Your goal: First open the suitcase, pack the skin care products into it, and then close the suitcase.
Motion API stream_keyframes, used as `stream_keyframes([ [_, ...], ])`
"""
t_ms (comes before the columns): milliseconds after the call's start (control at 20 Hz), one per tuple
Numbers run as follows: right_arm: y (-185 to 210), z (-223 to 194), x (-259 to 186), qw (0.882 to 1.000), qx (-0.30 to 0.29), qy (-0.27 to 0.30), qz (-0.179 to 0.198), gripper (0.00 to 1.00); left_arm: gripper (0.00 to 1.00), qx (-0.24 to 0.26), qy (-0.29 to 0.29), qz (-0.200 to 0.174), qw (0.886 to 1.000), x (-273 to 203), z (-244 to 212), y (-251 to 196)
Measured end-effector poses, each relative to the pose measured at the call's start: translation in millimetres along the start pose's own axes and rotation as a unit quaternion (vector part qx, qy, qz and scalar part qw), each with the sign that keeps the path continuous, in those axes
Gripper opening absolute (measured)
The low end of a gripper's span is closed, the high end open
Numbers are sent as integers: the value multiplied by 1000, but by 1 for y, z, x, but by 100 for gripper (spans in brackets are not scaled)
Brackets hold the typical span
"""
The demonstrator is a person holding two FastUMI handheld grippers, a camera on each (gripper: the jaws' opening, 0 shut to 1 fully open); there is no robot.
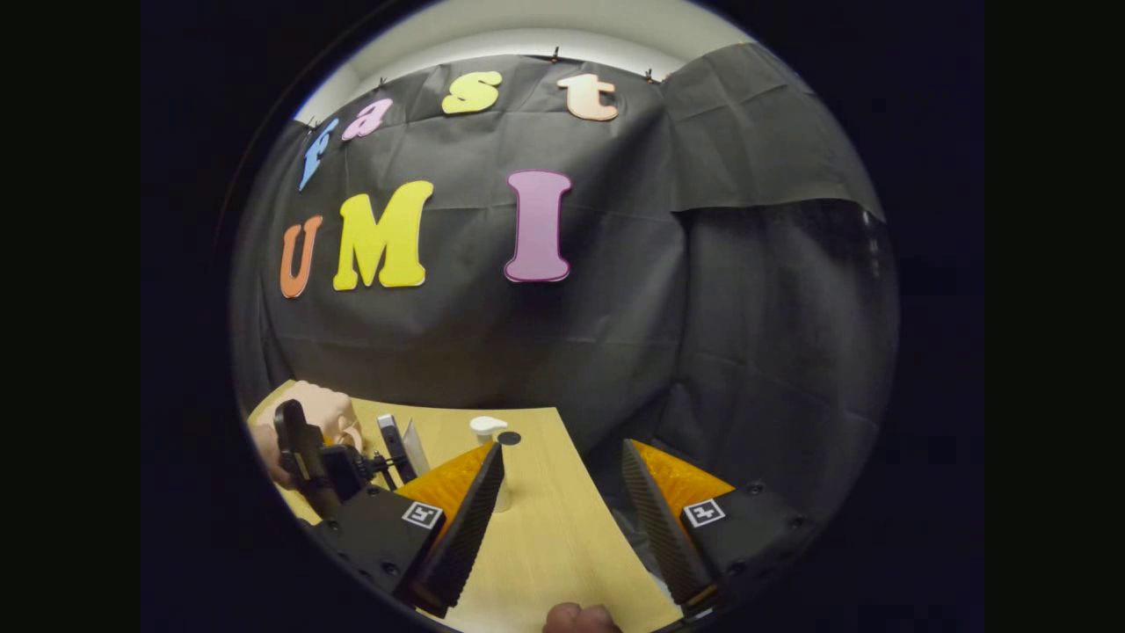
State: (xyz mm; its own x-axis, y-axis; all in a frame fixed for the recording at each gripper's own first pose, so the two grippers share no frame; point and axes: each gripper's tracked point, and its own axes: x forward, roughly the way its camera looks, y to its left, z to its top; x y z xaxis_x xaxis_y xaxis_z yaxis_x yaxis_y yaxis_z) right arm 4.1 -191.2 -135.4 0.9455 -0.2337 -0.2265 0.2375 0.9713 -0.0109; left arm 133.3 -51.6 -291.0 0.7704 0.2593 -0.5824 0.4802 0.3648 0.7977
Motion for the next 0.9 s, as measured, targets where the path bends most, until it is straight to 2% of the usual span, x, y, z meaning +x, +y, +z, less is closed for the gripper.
stream_keyframes([
  [50, 1, 1, -2, 1000, -1, -2, 0, 81, 22, 1, 1, 0, 1000, 0, -3, -2],
  [200, 3, 6, -7, 1000, -5, -10, -2, 81, 18, -9, -13, 4, 1000, -5, 3, 6],
  [450, 9, 14, -16, 1000, -6, -15, -6, 81, 10, -83, -47, 3, 995, -34, -2, 34],
  [550, 17, 22, -20, 1000, -9, -22, -3, 81, 8, -117, -72, 21, 990, -52, -4, 54],
  [750, 40, 45, -27, 999, -24, -41, 9, 81, 5, -200, -118, 42, 972, -81, -19, 107],
  [900, 61, 64, -31, 998, -31, -57, 21, 80, 4, -299, -164, 52, 939, -106, -44, 160],
])
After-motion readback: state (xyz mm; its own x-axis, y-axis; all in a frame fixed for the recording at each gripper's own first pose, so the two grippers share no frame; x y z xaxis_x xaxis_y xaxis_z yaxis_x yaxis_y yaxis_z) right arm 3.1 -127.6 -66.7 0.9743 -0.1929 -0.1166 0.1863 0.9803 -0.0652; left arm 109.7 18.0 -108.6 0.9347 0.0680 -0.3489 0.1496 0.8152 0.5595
